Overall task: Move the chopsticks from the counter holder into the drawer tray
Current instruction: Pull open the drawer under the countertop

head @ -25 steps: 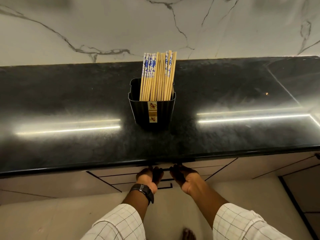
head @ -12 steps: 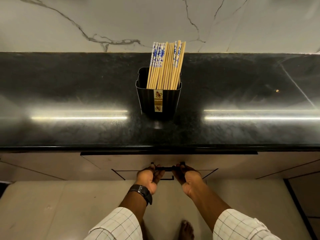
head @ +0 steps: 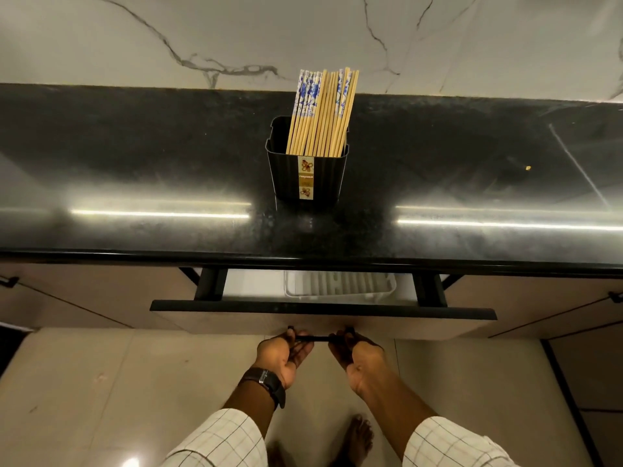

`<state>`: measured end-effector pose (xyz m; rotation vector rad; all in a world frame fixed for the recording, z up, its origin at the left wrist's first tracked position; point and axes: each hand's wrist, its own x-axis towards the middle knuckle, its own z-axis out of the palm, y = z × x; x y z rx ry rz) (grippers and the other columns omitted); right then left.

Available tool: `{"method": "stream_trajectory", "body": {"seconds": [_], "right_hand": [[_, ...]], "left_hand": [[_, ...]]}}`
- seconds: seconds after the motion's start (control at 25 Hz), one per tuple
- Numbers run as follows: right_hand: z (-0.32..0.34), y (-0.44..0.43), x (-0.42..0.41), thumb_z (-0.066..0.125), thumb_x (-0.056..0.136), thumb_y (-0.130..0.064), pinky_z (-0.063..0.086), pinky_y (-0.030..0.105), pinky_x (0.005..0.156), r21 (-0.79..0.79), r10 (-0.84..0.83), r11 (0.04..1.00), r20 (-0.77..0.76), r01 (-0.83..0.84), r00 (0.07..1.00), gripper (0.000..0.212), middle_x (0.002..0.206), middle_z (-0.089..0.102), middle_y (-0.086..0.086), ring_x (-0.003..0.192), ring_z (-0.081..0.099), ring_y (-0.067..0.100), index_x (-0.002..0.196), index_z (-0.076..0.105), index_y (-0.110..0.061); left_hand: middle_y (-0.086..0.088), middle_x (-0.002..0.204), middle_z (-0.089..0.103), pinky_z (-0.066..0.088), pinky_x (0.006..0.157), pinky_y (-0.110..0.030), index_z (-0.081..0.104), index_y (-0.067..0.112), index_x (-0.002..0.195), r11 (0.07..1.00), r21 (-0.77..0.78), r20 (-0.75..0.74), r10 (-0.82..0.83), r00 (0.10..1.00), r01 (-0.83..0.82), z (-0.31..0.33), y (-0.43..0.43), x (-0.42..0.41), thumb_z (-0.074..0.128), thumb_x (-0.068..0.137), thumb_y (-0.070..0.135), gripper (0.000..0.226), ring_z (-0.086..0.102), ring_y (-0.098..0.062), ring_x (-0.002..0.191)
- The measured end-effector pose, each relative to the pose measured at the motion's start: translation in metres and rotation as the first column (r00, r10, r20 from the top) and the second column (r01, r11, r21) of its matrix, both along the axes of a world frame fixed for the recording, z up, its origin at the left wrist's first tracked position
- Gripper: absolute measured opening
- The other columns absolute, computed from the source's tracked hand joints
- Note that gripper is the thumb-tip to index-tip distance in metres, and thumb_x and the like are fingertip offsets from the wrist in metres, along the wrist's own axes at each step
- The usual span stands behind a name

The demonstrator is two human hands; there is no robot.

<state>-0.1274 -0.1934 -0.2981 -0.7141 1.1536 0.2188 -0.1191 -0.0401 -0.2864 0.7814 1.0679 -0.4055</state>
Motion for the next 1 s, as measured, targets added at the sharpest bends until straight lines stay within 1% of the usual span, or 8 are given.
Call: {"method": "stream_trajectory", "body": {"seconds": [0.16,0.32,0.4,0.48,0.6,0.76,0.92,1.0], "right_hand": [[0.002,0.003,-0.014,0.052,0.102,0.004,0.056,0.048,0.081,0.008,-0.016,1.0,0.008,0.016,1.0,0.021,0.092,0.07,0.023,0.079,0.067,0.035,0.119,0.064,0.009],[0.0,0.002,-0.035,0.053,0.102,0.004,0.058,0.046,0.068,-0.002,-0.023,1.0,0.008,0.023,1.0,0.02,0.094,0.07,0.024,0.082,0.069,0.037,0.116,0.065,0.009],[-0.003,0.002,-0.048,0.054,0.101,0.005,0.058,0.048,0.07,0.0,-0.03,1.0,0.003,0.03,1.0,0.018,0.094,0.071,0.025,0.083,0.069,0.037,0.115,0.065,0.009],[-0.002,0.005,-0.06,0.055,0.101,0.005,0.058,0.049,0.074,0.006,-0.035,0.999,-0.003,0.035,0.999,0.017,0.095,0.071,0.025,0.085,0.07,0.039,0.113,0.066,0.009],[-0.001,0.007,-0.072,0.056,0.1,0.005,0.059,0.049,0.074,-0.003,-0.051,0.999,-0.008,0.051,0.999,0.014,0.097,0.071,0.026,0.087,0.07,0.039,0.108,0.067,0.008],[0.001,0.007,-0.086,0.057,0.1,0.005,0.058,0.05,0.079,-0.012,-0.04,0.999,-0.008,0.04,0.999,0.012,0.097,0.071,0.025,0.088,0.07,0.039,0.106,0.067,0.007],[0.001,0.008,-0.1,0.059,0.099,0.004,0.062,0.044,0.065,-0.02,-0.035,0.999,-0.012,0.035,0.999,0.011,0.097,0.074,0.026,0.086,0.073,0.039,0.103,0.069,0.005],[0.002,0.008,-0.104,0.059,0.099,0.004,0.063,0.043,0.063,-0.021,-0.04,0.999,-0.018,0.039,0.999,0.011,0.098,0.074,0.026,0.087,0.073,0.039,0.103,0.069,0.005]], "left_hand": [[-0.028,0.109,0.067,0.053,0.086,-0.048,0.061,-0.002,0.095,0.999,-0.049,-0.005,-0.016,1.0,0.016,0.001,0.007,-0.015,0.043,0.105,0.001,0.021,0.065,-0.041,0.102],[-0.025,0.099,0.067,0.052,0.088,-0.05,0.06,-0.002,0.094,0.997,-0.08,-0.028,-0.008,1.0,0.006,0.0,0.009,-0.03,0.044,0.103,-0.001,0.019,0.066,-0.038,0.091],[-0.024,0.094,0.066,0.053,0.087,-0.051,0.06,-0.002,0.095,0.995,-0.102,-0.036,-0.005,0.999,0.002,0.001,0.01,-0.042,0.044,0.102,-0.003,0.018,0.065,-0.036,0.087],[-0.024,0.092,0.065,0.055,0.08,-0.05,0.06,-0.002,0.096,0.994,-0.107,-0.04,-0.014,0.999,0.01,0.001,0.014,-0.052,0.044,0.102,-0.003,0.018,0.064,-0.035,0.083],[-0.023,0.093,0.065,0.056,0.071,-0.049,0.06,-0.004,0.102,0.994,-0.101,-0.04,-0.034,0.999,0.03,0.002,0.016,-0.065,0.045,0.102,-0.004,0.016,0.064,-0.035,0.085],[-0.024,0.099,0.065,0.055,0.074,-0.049,0.059,-0.004,0.119,0.994,-0.101,-0.038,-0.032,0.999,0.028,0.002,0.017,-0.077,0.046,0.102,-0.004,0.022,0.064,-0.035,0.09],[-0.024,0.101,0.066,0.056,0.071,-0.05,0.057,-0.005,0.127,0.993,-0.119,-0.045,-0.023,0.999,0.018,0.0,0.02,-0.089,0.048,0.101,-0.004,0.028,0.065,-0.036,0.09],[-0.024,0.1,0.066,0.056,0.071,-0.051,0.057,-0.005,0.129,0.991,-0.131,-0.053,-0.01,0.999,0.003,-0.001,0.02,-0.094,0.048,0.101,-0.005,0.03,0.065,-0.036,0.088]]}}
